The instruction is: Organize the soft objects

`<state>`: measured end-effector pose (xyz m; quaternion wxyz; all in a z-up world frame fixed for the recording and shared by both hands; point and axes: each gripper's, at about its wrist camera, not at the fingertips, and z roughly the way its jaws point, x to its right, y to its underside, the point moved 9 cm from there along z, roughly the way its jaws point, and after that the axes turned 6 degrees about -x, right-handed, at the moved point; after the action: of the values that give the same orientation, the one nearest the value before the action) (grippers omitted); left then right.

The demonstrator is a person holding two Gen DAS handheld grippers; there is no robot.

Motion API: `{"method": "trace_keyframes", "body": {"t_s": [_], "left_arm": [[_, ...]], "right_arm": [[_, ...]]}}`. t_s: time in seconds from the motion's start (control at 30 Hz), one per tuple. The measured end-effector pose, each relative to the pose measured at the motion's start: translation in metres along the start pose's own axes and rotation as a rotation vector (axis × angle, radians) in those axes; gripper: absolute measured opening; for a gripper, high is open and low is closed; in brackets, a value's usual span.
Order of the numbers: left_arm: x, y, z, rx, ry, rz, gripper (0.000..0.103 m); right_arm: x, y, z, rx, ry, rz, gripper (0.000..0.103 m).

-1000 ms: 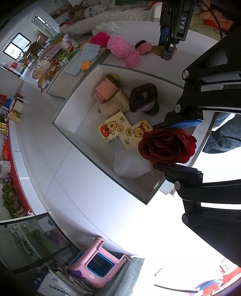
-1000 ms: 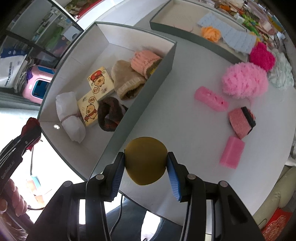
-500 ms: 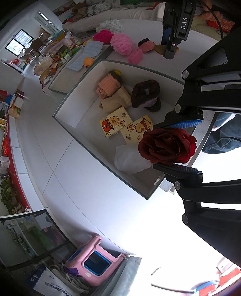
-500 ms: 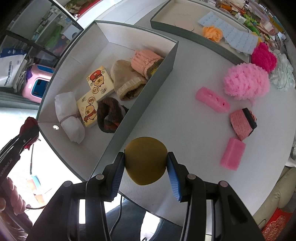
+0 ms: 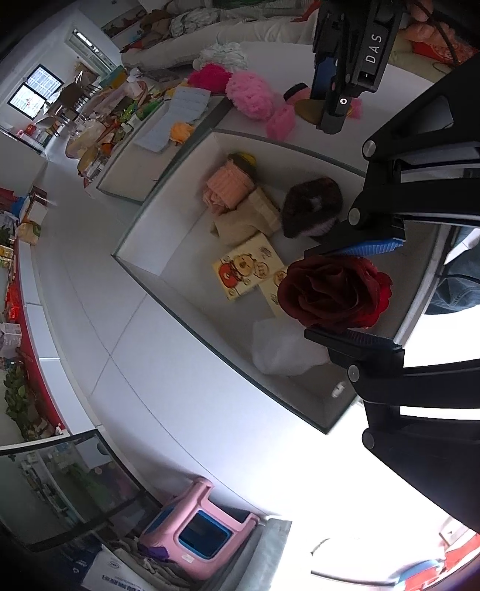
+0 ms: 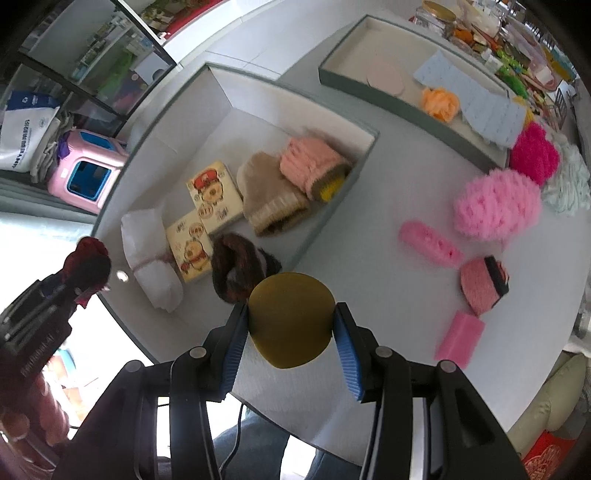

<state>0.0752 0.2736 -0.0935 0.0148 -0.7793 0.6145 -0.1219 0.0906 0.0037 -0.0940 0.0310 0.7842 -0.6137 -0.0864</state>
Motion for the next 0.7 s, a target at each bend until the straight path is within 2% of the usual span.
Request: {"method": "trace_keyframes", "body": {"t_s": [0.37,0.7], "left_arm": [[0.006,-0.011,0.017,-0.018,-0.008,-0.014,0.035],[0.006,-0.014,0.034,-0.054,-0.078,-0.016,0.035]], "right_arm": [[-0.016,-0.037,-0.005,0.023,0.017,-0.039,0.05],[-0.03,-0.052,0.013,-0.008,0.021,-0.051,0.054]]}}
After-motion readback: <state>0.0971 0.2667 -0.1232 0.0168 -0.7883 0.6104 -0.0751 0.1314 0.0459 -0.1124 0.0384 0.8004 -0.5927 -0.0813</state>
